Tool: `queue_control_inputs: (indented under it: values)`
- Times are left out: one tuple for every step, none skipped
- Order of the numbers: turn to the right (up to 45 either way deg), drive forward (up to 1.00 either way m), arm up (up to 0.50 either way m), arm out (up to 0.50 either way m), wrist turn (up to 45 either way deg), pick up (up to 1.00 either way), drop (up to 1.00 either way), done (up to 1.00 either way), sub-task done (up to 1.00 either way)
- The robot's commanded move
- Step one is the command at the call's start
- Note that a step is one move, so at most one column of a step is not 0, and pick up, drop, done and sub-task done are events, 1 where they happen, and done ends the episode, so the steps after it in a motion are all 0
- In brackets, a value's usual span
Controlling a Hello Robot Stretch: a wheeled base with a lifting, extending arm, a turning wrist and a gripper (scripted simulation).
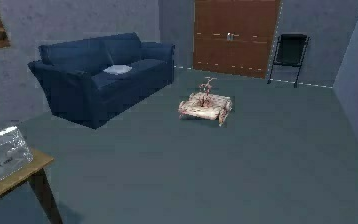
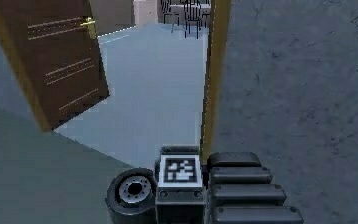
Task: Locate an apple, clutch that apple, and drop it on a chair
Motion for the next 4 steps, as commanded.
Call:
queue_control_inputs:
  values:
    - [-24.0,0.00,0.00,0.00,0.0,0.00,0.00,0.00,0.00]
    - [0.0,0.55,0.00,0.00,0.0,0.00,0.00,0.00,0.00]
    - [-30.0,0.00,0.00,0.00,0.0,0.00,0.00,0.00,0.00]
    - [30.0,0.00,0.00,0.00,0.0,0.00,0.00,0.00,0.00]
